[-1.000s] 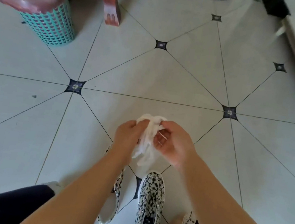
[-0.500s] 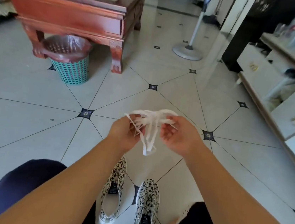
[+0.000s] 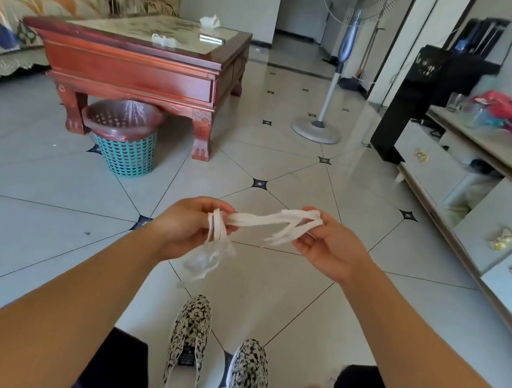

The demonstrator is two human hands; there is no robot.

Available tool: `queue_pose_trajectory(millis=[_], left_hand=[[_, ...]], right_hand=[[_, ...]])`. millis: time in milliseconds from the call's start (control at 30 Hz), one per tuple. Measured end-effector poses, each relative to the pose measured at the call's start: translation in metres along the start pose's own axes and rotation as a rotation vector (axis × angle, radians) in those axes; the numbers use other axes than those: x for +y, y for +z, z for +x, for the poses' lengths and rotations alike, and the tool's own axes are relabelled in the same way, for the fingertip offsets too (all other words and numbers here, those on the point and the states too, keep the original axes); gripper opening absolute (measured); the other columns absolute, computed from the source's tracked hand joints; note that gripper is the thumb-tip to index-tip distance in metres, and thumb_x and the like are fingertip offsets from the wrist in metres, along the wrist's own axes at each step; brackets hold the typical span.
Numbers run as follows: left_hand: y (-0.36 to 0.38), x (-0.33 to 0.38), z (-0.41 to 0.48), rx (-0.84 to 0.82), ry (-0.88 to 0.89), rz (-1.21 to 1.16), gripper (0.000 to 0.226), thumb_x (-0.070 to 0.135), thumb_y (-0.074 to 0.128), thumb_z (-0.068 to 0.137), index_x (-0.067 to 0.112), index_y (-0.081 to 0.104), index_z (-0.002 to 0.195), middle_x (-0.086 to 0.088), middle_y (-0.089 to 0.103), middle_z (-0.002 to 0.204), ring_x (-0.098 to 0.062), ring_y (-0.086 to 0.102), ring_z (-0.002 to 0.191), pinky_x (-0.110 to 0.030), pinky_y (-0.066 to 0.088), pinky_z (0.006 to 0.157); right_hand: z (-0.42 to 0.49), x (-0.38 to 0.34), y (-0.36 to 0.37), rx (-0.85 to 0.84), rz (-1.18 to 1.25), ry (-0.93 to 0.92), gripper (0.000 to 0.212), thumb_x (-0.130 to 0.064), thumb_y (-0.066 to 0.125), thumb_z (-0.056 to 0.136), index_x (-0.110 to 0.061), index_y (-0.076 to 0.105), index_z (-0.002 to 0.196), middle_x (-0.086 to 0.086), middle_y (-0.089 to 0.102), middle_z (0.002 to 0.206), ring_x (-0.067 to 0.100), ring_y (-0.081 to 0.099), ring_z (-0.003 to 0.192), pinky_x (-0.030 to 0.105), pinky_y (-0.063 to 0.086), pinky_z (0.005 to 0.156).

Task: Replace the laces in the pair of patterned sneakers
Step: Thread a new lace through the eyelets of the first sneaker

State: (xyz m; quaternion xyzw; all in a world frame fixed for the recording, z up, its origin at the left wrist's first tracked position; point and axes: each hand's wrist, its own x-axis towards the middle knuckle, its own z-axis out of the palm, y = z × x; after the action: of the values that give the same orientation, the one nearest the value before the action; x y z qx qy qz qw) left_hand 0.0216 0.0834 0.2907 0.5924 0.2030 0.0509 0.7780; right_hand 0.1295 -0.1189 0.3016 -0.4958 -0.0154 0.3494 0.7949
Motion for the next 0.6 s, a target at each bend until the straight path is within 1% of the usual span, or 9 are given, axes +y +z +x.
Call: queue_pose_trajectory(millis=[67,167,233,300,367,433,467,533,600], left_hand=[[-0.007,0.002,0.009,0.002,-0.04,0.171,0.028,-0.019,0.045,0.084,0.003,0.062,0.082,-0.016,0.067,0.087,-0.023,0.069,0.074,-0.029,0.054,0.078],[-0.01,-0.002,0.027,0.044,-0.068,0.345,0.028,-0.019,0.045,0.082,0.003,0.062,0.084,-0.018,0.065,0.096,-0.023,0.065,0.079,-0.021,0.057,0.066],[-0.01,-0.009,0.04,0.09,-0.055,0.46,0.029,-0.015,0.047,0.083,0.01,0.061,0.089,-0.013,0.064,0.104,-0.019,0.062,0.084,-0.019,0.055,0.065],[-0.005,-0.014,0.048,0.106,-0.019,0.55,0.03,-0.006,0.05,0.085,0.019,0.059,0.098,-0.004,0.064,0.109,-0.015,0.059,0.092,-0.019,0.047,0.069],[0.003,-0.014,0.051,0.05,0.011,0.524,0.029,0.007,0.063,0.083,0.027,0.056,0.102,0.002,0.063,0.11,-0.012,0.058,0.098,-0.022,0.046,0.078],[0.016,-0.013,0.048,-0.066,0.022,0.455,0.04,0.02,0.074,0.074,0.032,0.054,0.106,0.005,0.064,0.109,-0.01,0.06,0.101,-0.027,0.046,0.089],[0.023,-0.013,0.047,-0.115,0.026,0.437,0.046,0.023,0.078,0.07,0.032,0.053,0.108,0.005,0.064,0.107,-0.009,0.061,0.099,-0.027,0.047,0.09],[0.033,-0.016,0.046,-0.131,0.061,0.47,0.049,0.021,0.08,0.068,0.031,0.052,0.108,0.004,0.066,0.102,-0.007,0.064,0.093,-0.021,0.051,0.082],[0.036,-0.018,0.046,-0.05,0.116,0.544,0.042,0.017,0.076,0.072,0.03,0.052,0.103,0.004,0.066,0.096,-0.005,0.063,0.086,-0.016,0.051,0.072]], right_hand=[[0.01,-0.004,-0.004,-0.014,-0.053,-0.015,0.034,0.016,0.034,0.088,-0.008,0.058,0.089,0.006,0.063,0.072,0.017,0.063,0.072,0.029,0.055,0.07],[0.024,-0.006,-0.006,-0.037,-0.15,-0.019,0.031,0.013,0.036,0.088,-0.009,0.058,0.09,0.007,0.059,0.077,0.018,0.059,0.073,0.03,0.053,0.07],[0.032,-0.003,-0.004,-0.035,-0.31,-0.021,0.031,0.011,0.038,0.089,-0.009,0.06,0.093,0.007,0.06,0.077,0.018,0.058,0.071,0.029,0.054,0.069],[0.039,0.003,0.0,-0.016,-0.493,-0.041,0.031,0.009,0.041,0.089,-0.012,0.064,0.094,0.007,0.064,0.082,0.02,0.062,0.076,0.032,0.054,0.077],[0.045,0.007,0.006,0.005,-0.619,-0.08,0.033,0.008,0.044,0.087,-0.015,0.066,0.094,0.007,0.067,0.087,0.02,0.064,0.081,0.033,0.054,0.082],[0.049,0.011,0.011,0.015,-0.701,-0.114,0.031,0.007,0.047,0.086,-0.015,0.067,0.094,0.007,0.068,0.087,0.019,0.065,0.08,0.033,0.055,0.08],[0.051,0.014,0.014,0.015,-0.72,-0.125,0.028,0.006,0.049,0.085,-0.014,0.066,0.094,0.008,0.068,0.087,0.019,0.066,0.079,0.032,0.057,0.077],[0.056,0.019,0.019,0.02,-0.722,-0.125,0.023,0.005,0.052,0.083,-0.012,0.064,0.093,0.012,0.069,0.089,0.02,0.067,0.079,0.028,0.058,0.07],[0.059,0.024,0.024,0.034,-0.725,-0.122,0.02,0.005,0.055,0.081,-0.011,0.063,0.092,0.014,0.069,0.092,0.02,0.067,0.078,0.027,0.058,0.067]])
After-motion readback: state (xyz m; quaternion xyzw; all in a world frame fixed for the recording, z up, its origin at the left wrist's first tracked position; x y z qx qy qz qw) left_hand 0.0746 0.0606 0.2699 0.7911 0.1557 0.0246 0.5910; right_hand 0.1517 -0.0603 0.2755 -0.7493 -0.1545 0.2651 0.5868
